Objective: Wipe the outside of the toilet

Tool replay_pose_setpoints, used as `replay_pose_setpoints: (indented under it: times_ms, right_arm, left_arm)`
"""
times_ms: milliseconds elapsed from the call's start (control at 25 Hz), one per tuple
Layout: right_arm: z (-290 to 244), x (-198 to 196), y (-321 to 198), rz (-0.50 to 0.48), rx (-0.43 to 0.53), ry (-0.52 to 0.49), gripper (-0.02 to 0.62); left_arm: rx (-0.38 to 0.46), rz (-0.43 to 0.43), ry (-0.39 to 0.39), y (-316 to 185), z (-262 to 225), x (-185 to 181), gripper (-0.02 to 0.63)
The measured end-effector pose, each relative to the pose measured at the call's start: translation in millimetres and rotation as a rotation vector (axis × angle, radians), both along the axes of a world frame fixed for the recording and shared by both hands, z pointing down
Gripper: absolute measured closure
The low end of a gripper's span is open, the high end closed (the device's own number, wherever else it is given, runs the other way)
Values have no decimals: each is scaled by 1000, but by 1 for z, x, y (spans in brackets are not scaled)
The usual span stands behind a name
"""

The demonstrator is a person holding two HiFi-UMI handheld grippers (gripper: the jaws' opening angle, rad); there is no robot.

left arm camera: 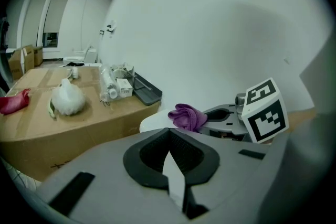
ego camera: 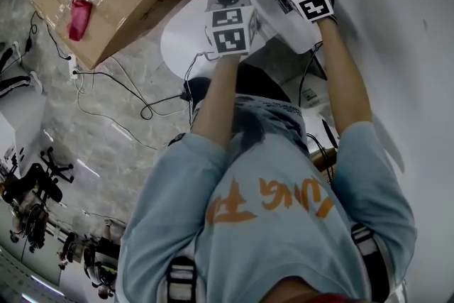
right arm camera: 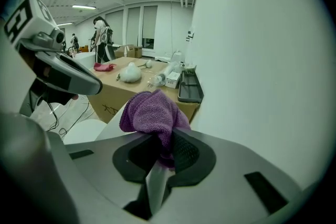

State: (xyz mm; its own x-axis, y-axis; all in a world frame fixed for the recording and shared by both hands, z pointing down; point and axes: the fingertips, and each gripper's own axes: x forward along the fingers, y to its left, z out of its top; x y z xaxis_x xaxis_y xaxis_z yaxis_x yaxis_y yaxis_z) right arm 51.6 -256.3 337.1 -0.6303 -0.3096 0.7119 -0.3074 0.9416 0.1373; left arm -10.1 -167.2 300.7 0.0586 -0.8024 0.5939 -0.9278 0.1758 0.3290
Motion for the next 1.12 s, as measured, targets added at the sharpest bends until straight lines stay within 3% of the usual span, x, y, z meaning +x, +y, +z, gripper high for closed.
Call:
replay_pose_setpoints:
  times_ms: [520, 1120]
  right_arm:
    - [0, 34, 15, 72, -18, -44, 534]
    - [-7, 78, 35, 201, -1, -76, 534]
  left_arm:
    - [-3, 24, 5, 7, -4, 20, 588]
    - [-3, 133, 0, 5, -13, 48, 588]
